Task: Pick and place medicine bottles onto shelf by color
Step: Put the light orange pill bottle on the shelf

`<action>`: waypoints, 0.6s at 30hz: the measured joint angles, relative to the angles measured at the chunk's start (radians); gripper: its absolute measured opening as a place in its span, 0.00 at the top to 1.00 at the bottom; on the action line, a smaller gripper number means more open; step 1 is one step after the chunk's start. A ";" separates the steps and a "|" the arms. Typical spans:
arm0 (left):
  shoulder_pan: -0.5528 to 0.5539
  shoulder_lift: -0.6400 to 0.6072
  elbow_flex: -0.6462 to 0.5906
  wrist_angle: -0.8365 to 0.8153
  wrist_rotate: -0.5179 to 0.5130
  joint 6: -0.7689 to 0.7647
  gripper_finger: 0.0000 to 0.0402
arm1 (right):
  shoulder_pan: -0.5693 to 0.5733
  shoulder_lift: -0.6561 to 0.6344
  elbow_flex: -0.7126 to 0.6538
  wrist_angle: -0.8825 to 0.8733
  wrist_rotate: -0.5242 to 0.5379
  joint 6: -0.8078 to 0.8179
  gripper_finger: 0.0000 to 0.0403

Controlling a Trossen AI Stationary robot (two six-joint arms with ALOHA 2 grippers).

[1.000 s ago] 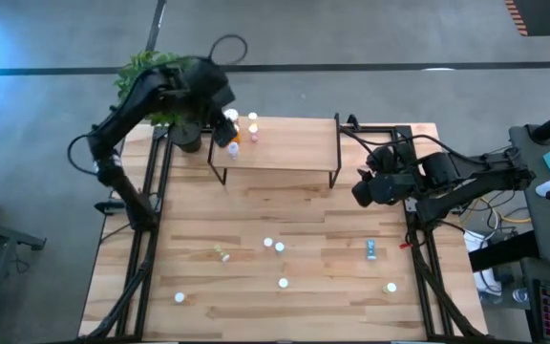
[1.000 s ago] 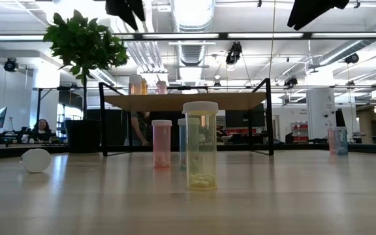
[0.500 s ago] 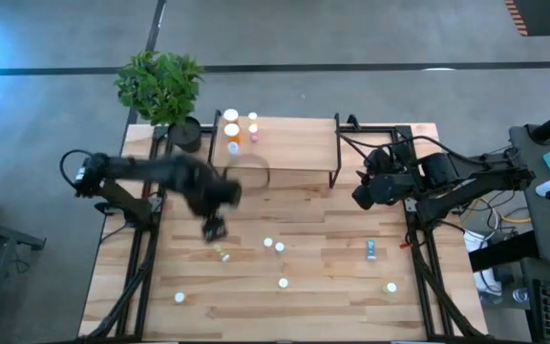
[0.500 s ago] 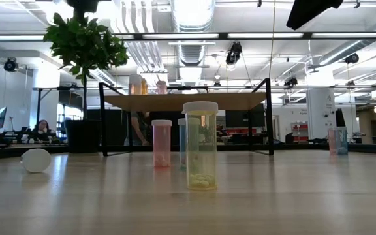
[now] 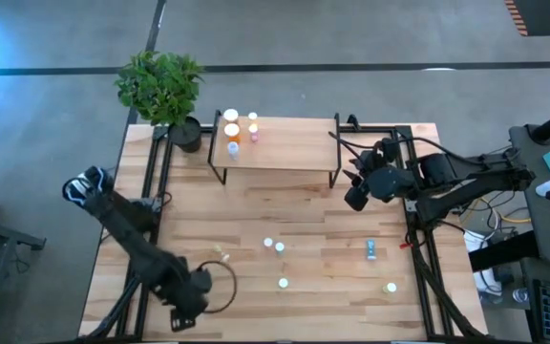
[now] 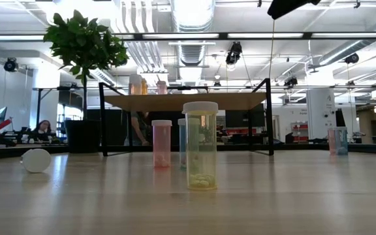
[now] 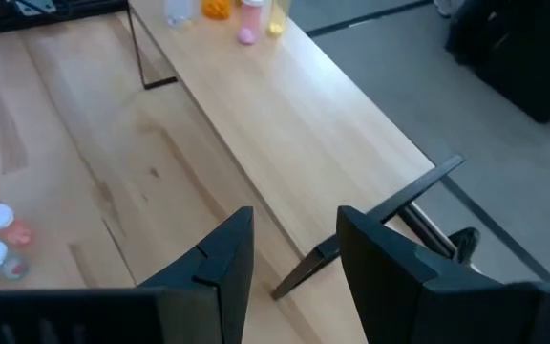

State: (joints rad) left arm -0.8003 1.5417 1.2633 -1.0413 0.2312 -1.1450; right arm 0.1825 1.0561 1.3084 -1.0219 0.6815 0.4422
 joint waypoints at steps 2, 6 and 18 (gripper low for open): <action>-0.031 -0.001 -0.026 0.021 -0.006 -0.098 0.45 | 0.000 0.000 -0.002 0.003 0.000 -0.001 0.64; -0.053 -0.002 -0.034 -0.031 -0.037 -0.140 0.45 | 0.000 0.003 -0.004 0.014 0.000 -0.009 0.64; -0.116 -0.003 -0.119 -0.034 -0.140 -0.079 0.45 | 0.003 0.014 -0.004 0.002 -0.036 0.030 0.64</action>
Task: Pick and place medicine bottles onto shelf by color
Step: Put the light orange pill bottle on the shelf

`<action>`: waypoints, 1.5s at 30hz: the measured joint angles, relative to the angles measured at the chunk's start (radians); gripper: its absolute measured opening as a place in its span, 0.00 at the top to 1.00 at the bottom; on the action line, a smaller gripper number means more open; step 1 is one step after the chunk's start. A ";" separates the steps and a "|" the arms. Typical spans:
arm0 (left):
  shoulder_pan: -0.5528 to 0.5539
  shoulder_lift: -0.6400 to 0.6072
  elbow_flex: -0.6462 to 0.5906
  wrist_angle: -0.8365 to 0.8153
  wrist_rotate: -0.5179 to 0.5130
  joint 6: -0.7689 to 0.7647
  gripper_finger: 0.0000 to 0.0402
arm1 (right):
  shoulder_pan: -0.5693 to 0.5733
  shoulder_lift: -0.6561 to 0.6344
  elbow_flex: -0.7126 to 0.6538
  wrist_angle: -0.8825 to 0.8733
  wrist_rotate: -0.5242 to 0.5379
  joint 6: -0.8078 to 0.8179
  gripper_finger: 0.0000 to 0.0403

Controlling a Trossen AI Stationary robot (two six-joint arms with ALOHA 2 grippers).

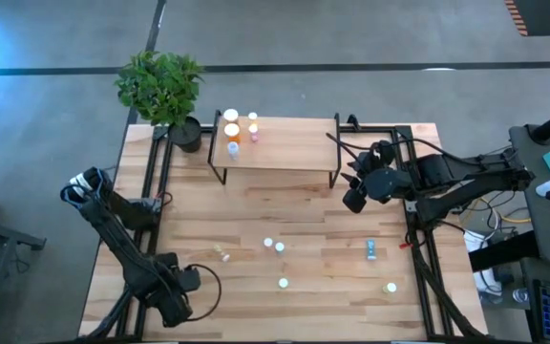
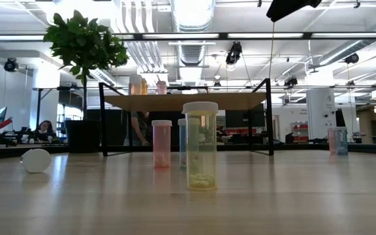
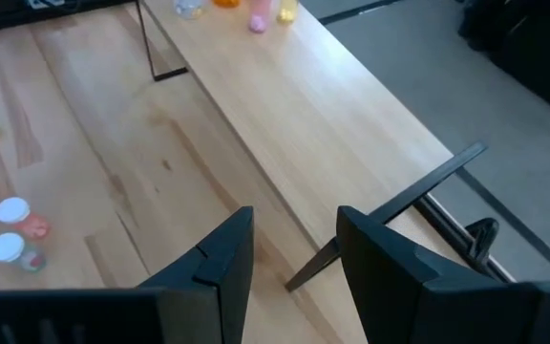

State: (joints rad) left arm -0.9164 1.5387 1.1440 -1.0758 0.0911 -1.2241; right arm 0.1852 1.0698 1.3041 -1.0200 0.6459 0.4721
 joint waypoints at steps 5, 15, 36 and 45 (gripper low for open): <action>-0.017 0.000 -0.065 0.131 -0.045 -0.005 0.45 | 0.000 0.000 -0.001 0.000 0.000 0.001 0.64; -0.028 -0.003 -0.122 0.151 -0.038 -0.045 0.45 | 0.000 0.000 -0.001 0.009 0.001 0.000 0.64; -0.015 -0.024 -0.134 0.151 -0.018 -0.051 0.71 | 0.000 0.000 -0.001 0.015 0.012 0.003 0.64; 0.132 -0.176 -0.131 0.057 -0.019 -0.030 0.74 | 0.000 0.000 -0.001 0.015 0.009 0.042 0.64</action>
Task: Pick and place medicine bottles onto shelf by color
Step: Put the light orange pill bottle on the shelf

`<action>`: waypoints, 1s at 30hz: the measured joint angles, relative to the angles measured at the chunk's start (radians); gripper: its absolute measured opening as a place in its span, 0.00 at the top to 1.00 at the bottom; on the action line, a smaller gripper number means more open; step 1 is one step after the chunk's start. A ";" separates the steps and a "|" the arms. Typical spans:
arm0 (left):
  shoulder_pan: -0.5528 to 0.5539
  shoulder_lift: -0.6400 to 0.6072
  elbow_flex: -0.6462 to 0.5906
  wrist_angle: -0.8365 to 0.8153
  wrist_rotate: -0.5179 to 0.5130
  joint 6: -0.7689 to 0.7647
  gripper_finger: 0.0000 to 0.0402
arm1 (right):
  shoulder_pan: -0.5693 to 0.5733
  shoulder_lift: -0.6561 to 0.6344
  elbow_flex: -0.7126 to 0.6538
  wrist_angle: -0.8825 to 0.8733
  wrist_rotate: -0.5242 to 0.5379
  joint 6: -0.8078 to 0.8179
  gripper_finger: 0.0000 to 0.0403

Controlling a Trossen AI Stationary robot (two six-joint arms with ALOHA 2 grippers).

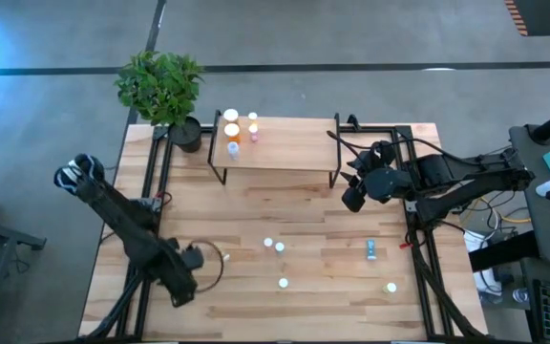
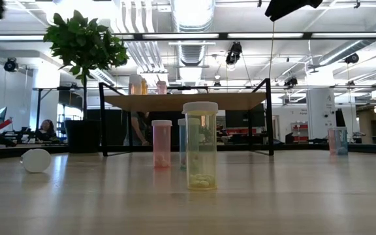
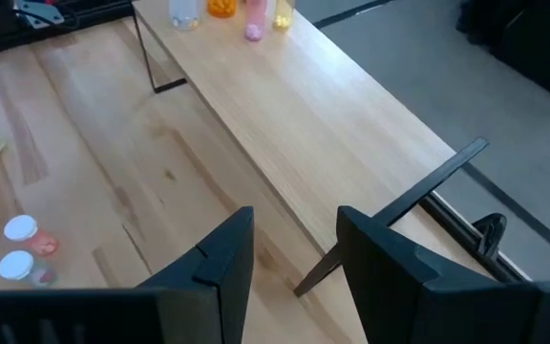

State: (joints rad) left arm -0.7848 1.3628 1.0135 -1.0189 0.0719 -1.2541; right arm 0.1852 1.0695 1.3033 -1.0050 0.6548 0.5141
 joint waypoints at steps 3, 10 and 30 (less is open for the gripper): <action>0.088 -0.068 0.018 -0.077 0.007 0.035 0.74 | 0.000 0.000 0.000 0.000 -0.001 0.006 0.64; 0.392 -0.186 0.066 -0.211 0.009 0.194 0.74 | 0.000 0.000 0.001 -0.010 -0.005 0.073 0.64; 1.023 0.371 0.994 -0.551 0.023 1.171 0.74 | 0.026 0.000 0.001 -0.090 -0.026 0.282 0.64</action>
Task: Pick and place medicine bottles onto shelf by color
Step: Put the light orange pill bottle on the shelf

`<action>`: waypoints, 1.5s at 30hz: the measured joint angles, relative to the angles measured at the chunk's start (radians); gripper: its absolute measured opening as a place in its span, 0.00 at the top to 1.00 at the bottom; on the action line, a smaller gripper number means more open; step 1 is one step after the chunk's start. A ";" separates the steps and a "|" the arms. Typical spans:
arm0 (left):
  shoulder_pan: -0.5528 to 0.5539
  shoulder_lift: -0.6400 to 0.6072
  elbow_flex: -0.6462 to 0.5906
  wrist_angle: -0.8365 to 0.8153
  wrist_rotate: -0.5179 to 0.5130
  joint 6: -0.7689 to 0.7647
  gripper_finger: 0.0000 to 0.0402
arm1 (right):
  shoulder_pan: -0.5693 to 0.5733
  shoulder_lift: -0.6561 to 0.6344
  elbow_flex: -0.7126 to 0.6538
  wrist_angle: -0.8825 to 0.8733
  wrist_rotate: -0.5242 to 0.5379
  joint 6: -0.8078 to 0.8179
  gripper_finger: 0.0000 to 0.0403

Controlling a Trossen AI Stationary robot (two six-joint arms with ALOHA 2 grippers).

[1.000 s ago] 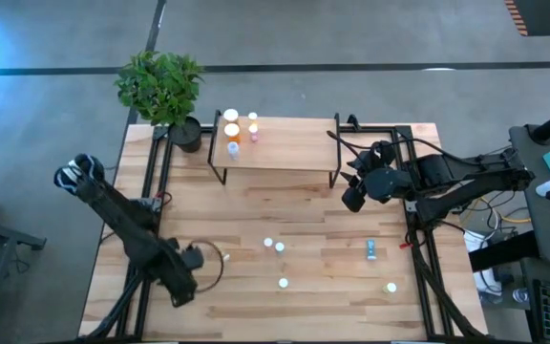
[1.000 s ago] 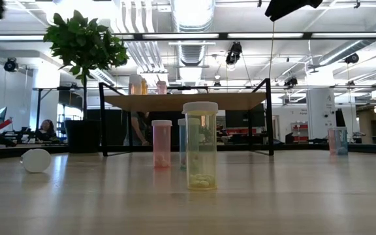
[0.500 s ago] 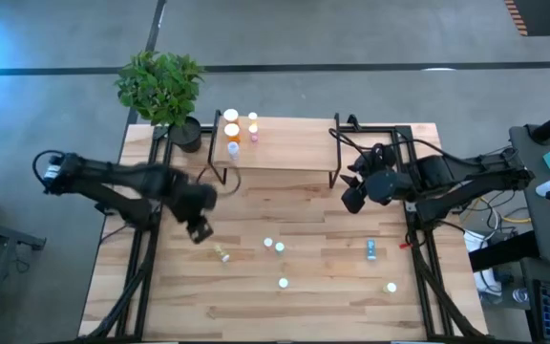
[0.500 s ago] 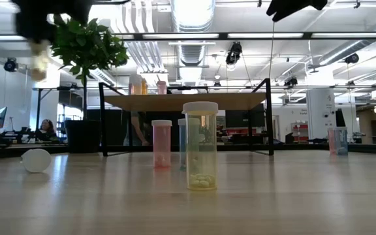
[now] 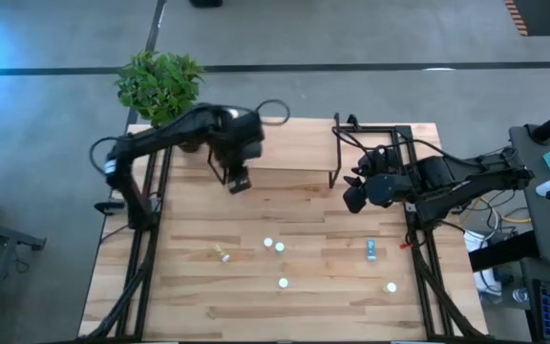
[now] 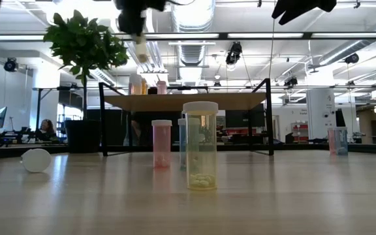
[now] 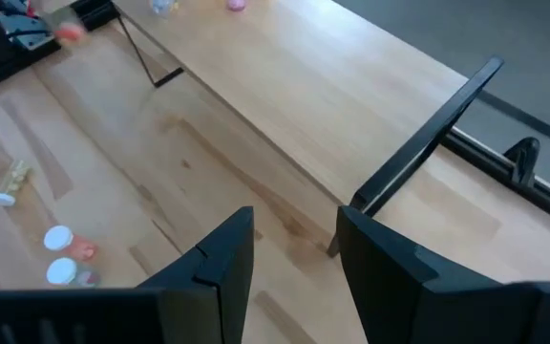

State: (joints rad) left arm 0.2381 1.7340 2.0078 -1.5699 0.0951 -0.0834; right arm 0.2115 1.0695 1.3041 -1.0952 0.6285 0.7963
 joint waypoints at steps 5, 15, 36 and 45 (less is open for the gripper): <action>0.042 0.120 0.197 0.002 -0.072 0.088 0.74 | 0.000 0.000 0.000 -0.002 0.001 0.021 0.64; 0.143 0.235 0.234 0.000 -0.111 0.213 0.74 | 0.000 0.000 -0.002 -0.002 0.003 0.044 0.64; 0.252 0.215 0.121 -0.002 -0.115 0.196 0.74 | 0.000 0.000 -0.002 -0.054 -0.006 0.109 0.64; 0.253 0.215 0.119 -0.002 -0.116 0.196 0.74 | 0.000 0.000 -0.002 -0.052 -0.008 0.066 0.64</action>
State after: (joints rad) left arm 0.4915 1.9488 2.1269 -1.5714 -0.0211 0.1125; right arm 0.2111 1.0695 1.3018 -1.1477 0.6209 0.8625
